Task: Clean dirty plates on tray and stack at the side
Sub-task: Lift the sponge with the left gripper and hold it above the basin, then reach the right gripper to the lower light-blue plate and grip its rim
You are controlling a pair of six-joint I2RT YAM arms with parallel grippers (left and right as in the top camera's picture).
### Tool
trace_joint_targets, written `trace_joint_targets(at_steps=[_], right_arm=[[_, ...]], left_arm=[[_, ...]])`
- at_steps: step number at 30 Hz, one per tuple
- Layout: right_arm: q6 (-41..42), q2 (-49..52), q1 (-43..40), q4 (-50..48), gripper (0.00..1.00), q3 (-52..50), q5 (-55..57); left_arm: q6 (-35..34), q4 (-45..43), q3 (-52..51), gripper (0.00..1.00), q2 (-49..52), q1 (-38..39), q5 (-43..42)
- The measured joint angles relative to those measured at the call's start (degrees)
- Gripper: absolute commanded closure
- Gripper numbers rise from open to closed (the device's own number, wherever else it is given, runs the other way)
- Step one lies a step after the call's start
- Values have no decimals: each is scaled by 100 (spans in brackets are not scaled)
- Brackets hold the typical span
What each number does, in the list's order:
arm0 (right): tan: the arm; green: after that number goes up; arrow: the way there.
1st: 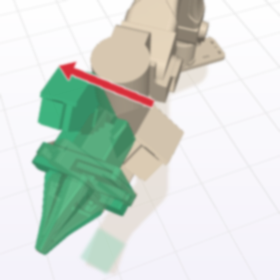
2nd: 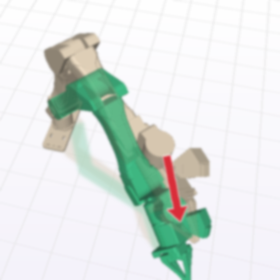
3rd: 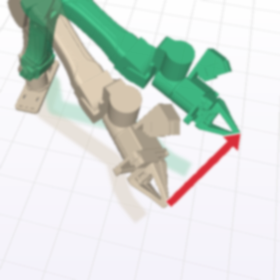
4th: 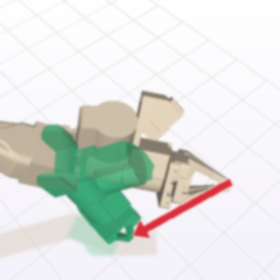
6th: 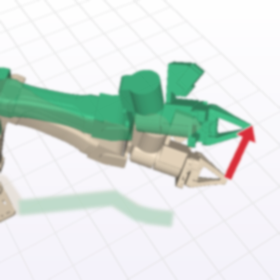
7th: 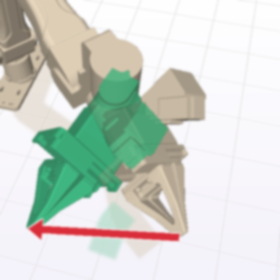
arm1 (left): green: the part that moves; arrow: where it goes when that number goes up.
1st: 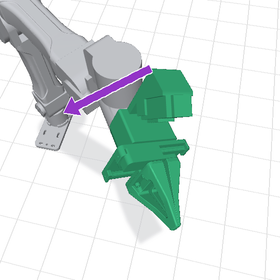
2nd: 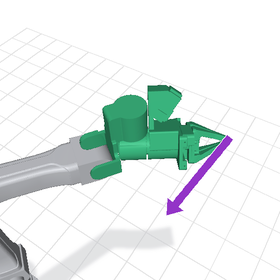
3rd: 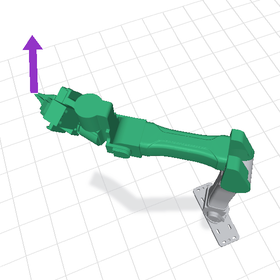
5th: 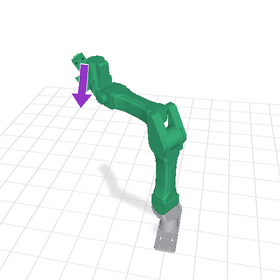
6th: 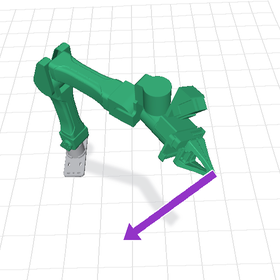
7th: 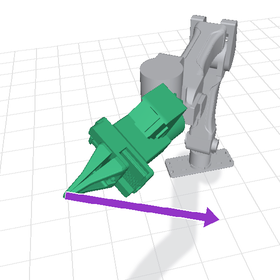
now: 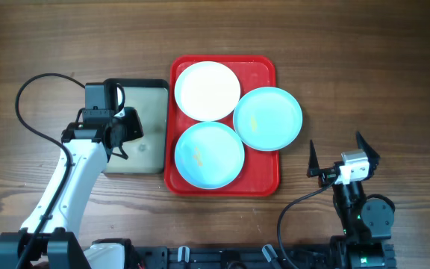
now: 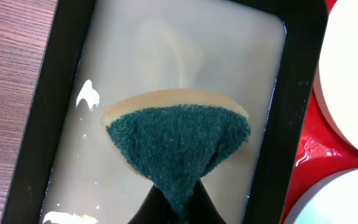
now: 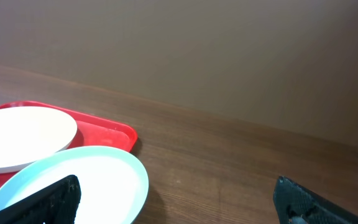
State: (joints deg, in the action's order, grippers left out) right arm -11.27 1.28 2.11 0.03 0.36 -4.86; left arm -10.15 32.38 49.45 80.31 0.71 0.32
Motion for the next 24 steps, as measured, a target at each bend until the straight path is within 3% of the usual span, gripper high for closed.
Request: trace_joint_targets(at_steps=[24], right_arm=[[0,0,85,0,0,0,0]], left_arm=[[2,4,0,96,0,0,-20]])
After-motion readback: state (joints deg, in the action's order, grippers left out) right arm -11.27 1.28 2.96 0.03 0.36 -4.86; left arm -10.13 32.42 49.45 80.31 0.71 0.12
